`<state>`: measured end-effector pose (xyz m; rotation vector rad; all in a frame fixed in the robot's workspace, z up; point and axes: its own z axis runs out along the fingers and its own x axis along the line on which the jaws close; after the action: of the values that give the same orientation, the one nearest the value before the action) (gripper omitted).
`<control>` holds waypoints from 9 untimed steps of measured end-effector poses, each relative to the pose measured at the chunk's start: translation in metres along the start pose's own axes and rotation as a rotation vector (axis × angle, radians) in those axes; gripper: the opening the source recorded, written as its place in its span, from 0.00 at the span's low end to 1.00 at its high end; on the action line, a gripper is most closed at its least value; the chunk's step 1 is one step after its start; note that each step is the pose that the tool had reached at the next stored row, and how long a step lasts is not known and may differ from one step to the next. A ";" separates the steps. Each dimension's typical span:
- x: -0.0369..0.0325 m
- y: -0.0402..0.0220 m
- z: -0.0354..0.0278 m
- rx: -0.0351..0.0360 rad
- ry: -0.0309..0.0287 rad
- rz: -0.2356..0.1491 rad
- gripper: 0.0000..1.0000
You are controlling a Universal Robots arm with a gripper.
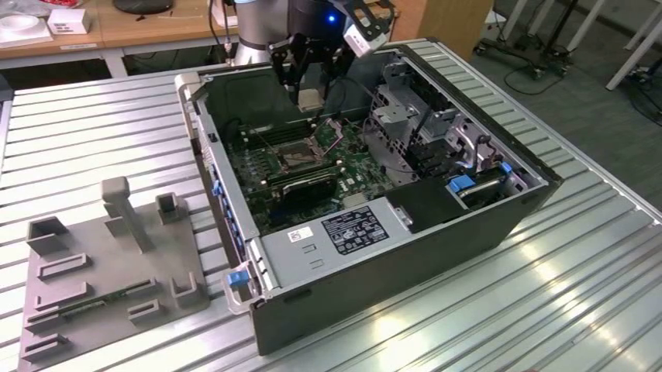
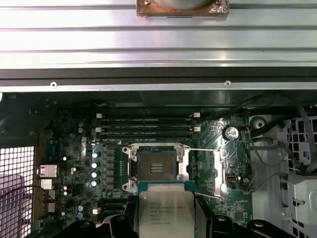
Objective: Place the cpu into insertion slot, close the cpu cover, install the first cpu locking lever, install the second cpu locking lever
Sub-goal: 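Place the cpu into insertion slot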
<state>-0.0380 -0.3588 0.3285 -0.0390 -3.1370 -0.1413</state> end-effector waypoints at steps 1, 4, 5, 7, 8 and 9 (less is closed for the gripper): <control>0.0000 0.0000 0.0000 -0.0001 0.0000 0.000 0.54; 0.0000 0.0000 0.0001 0.0000 0.0000 0.000 0.54; 0.0000 0.0000 0.0003 -0.0001 -0.0001 0.000 0.54; 0.0000 -0.0001 0.0010 -0.0003 -0.0001 0.000 0.54; 0.0000 -0.0002 0.0015 -0.0001 0.0000 0.000 0.54; 0.0000 -0.0002 0.0020 -0.0001 -0.0001 0.000 0.54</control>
<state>-0.0380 -0.3588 0.3264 -0.0389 -3.1370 -0.1415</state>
